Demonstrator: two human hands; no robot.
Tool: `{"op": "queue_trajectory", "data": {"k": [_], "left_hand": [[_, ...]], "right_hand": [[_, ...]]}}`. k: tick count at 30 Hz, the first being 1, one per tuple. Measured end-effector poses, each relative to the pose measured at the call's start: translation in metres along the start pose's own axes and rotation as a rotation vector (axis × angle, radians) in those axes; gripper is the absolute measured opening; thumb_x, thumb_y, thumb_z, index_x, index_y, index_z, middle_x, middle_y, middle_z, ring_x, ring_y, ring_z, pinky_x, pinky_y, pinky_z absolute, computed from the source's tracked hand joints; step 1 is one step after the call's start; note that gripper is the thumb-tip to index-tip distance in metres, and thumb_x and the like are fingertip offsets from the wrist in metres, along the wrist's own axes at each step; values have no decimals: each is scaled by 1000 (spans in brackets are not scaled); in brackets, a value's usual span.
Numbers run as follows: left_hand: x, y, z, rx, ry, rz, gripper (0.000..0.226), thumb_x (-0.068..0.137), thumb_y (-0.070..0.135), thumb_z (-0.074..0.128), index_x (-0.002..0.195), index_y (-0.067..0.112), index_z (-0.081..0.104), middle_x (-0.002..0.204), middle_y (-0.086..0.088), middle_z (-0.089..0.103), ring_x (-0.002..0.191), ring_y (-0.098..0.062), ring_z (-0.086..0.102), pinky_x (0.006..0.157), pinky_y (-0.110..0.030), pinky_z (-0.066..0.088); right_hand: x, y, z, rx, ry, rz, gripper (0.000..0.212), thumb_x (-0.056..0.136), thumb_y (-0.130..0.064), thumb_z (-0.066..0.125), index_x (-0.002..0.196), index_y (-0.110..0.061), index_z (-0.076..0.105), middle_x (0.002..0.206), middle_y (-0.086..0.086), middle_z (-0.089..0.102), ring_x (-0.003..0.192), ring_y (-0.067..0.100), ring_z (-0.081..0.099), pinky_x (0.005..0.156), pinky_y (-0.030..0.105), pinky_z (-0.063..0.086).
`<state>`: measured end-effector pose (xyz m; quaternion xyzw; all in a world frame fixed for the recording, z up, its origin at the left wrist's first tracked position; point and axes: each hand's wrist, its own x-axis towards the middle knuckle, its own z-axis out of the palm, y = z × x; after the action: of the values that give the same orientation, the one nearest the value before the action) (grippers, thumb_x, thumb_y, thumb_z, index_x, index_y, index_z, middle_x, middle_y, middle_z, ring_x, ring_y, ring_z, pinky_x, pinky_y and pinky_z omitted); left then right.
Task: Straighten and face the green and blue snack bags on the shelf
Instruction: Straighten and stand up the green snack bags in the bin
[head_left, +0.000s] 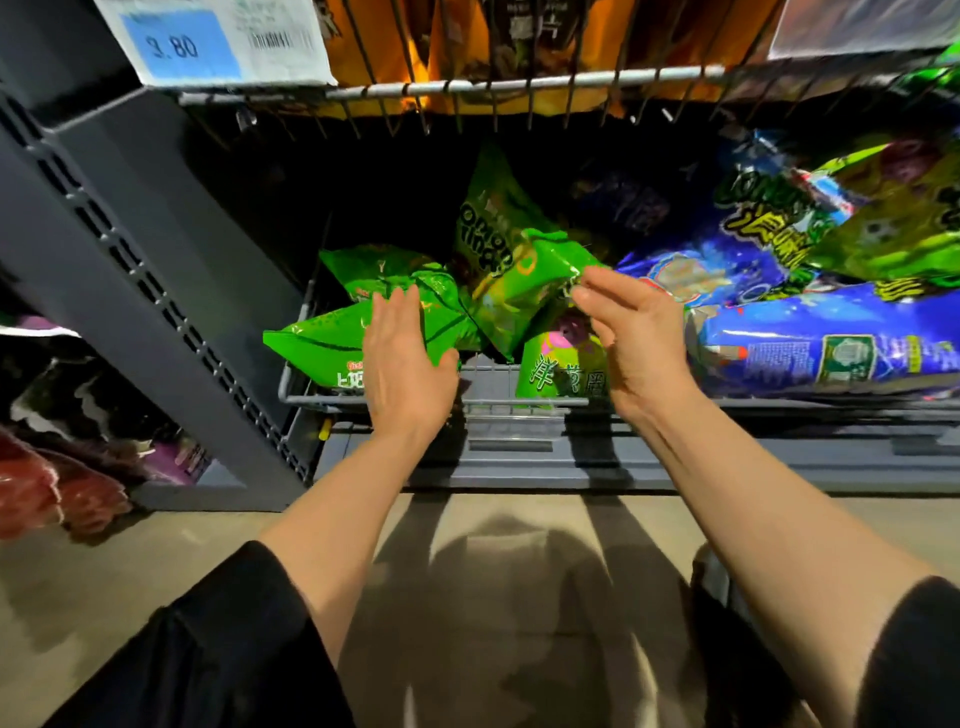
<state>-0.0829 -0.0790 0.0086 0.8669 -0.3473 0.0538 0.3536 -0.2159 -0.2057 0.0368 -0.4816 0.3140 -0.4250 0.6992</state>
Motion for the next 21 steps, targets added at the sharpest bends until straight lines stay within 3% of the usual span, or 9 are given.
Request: {"op": "queue_trajectory", "data": {"k": [2,4,7,9,12,14,16,18,21], "left_hand": [[8,-2,3,59,-10,69,76,89,24,66,151,11,24,159,-8,21,149,-22,8,122,-40,10],[19,-3,6,134,-20,132,81,88,37,65,152,12,21,160,-8,18,149,-23,7,122,-40,5],[39,-9,10,308,-73,162,97,80,62,61,152,11,21,160,-10,18,149,-24,8,121,-46,4],[49,-14,11,461,-134,170,108,73,77,54,152,14,18,159,-9,22,149,-25,11,120,-49,4],[60,-17,12,565,-180,231,108,71,77,56,153,20,14,155,-6,30,146,-25,22,118,-52,4],[67,-16,11,526,-180,295,96,77,56,68,152,23,17,152,-2,37,141,-22,33,117,-53,5],[72,-18,6,440,-193,383,90,77,32,73,151,22,24,150,-2,41,136,-22,41,118,-48,13],[72,-25,0,295,-235,441,91,73,22,75,150,19,28,149,-4,43,133,-28,44,114,-39,26],[71,-41,-10,116,-273,444,82,73,36,66,146,15,35,146,-6,45,128,-28,47,104,-34,37]], "right_hand": [[6,15,16,-37,103,-17,43,65,-6,82,97,-18,56,80,2,61,68,20,60,69,34,51],[16,28,32,-186,240,-49,69,44,-36,90,93,-38,41,99,6,57,88,30,60,83,48,52],[36,45,48,-304,197,16,110,33,-41,89,127,-39,31,129,8,50,111,30,59,77,42,57],[42,49,52,-228,151,111,93,52,-26,88,132,-28,41,118,13,62,83,30,69,55,30,55],[51,51,59,-324,157,129,15,82,-30,72,90,-21,62,91,6,69,59,23,67,56,32,56],[59,53,65,-372,156,50,17,84,-37,66,83,-20,63,90,4,69,71,23,68,71,40,58],[66,52,75,-426,145,-52,25,80,-40,64,98,-23,67,98,2,70,90,26,67,84,46,55],[74,51,84,-468,92,-87,26,86,-23,62,111,-16,67,103,2,66,97,22,62,91,33,49],[91,58,97,-519,37,-51,32,90,-2,55,122,0,58,118,10,62,106,16,56,76,8,37]]}}
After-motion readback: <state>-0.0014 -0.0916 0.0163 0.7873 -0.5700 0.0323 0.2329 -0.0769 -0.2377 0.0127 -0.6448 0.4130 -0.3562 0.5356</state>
